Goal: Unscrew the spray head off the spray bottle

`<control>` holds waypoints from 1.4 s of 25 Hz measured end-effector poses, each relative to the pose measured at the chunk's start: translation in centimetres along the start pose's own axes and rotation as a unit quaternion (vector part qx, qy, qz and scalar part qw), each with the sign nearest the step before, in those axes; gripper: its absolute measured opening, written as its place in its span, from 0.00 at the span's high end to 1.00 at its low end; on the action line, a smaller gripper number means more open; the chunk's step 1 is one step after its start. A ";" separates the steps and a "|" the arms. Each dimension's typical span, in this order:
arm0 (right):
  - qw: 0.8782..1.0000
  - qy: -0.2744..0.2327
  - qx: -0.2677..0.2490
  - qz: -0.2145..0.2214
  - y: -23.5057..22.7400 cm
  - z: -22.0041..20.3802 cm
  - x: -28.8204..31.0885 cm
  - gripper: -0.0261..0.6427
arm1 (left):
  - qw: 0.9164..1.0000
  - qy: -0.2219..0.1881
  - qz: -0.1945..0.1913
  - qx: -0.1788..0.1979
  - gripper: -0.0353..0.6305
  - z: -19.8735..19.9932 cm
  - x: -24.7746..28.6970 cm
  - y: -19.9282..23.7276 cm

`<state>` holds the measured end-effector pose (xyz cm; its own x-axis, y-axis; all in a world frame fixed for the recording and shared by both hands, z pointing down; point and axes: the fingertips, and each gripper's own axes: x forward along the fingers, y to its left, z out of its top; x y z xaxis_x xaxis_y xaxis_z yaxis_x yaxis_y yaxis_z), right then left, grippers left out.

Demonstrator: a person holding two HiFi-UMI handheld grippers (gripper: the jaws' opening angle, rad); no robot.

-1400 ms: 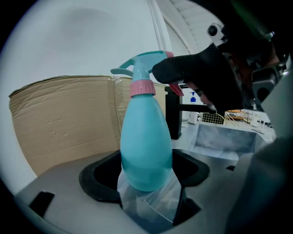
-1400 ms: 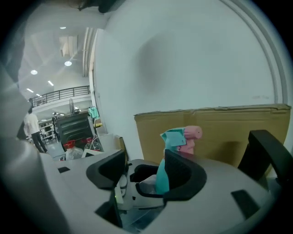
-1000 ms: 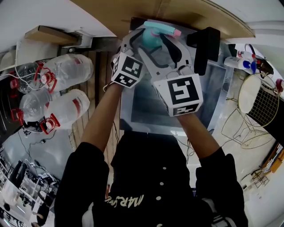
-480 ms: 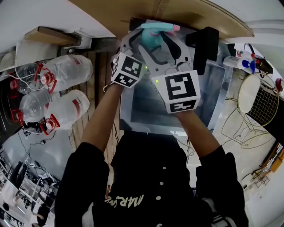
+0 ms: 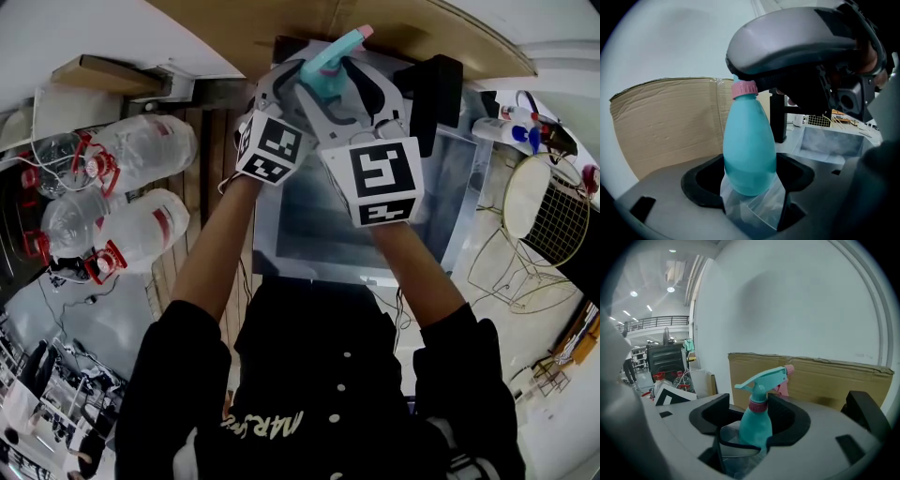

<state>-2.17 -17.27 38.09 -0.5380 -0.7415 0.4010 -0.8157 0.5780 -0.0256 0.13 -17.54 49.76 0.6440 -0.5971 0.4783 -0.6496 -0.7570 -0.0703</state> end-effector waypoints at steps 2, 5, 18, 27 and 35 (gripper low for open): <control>1.000 -0.001 -0.002 -0.001 -0.1 0.0 0.2 0.56 | 1.000 0.000 0.001 0.001 0.40 0.0 0.0 0.0; 1.000 -0.002 -0.008 -0.006 -0.2 0.0 0.5 0.57 | 1.000 0.000 0.002 0.002 0.40 0.0 -0.1 0.0; 0.999 -0.018 -0.023 -0.041 -1.5 0.4 1.6 0.72 | 1.000 0.001 0.002 0.012 0.40 0.0 -0.1 -0.3; 0.998 -0.032 -0.044 -0.023 -1.3 0.4 1.5 0.72 | 1.000 0.002 0.004 0.010 0.40 -0.1 -0.1 -0.3; 0.996 -0.067 -0.054 -0.001 -0.7 1.6 1.1 0.73 | 1.000 0.005 0.003 0.011 0.40 0.0 -0.1 -0.4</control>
<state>-2.56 -19.03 37.05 -0.5664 -0.7771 0.2745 -0.7929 0.6047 0.0757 0.32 -17.15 49.73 0.6362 -0.5991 0.4861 -0.6444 -0.7591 -0.0922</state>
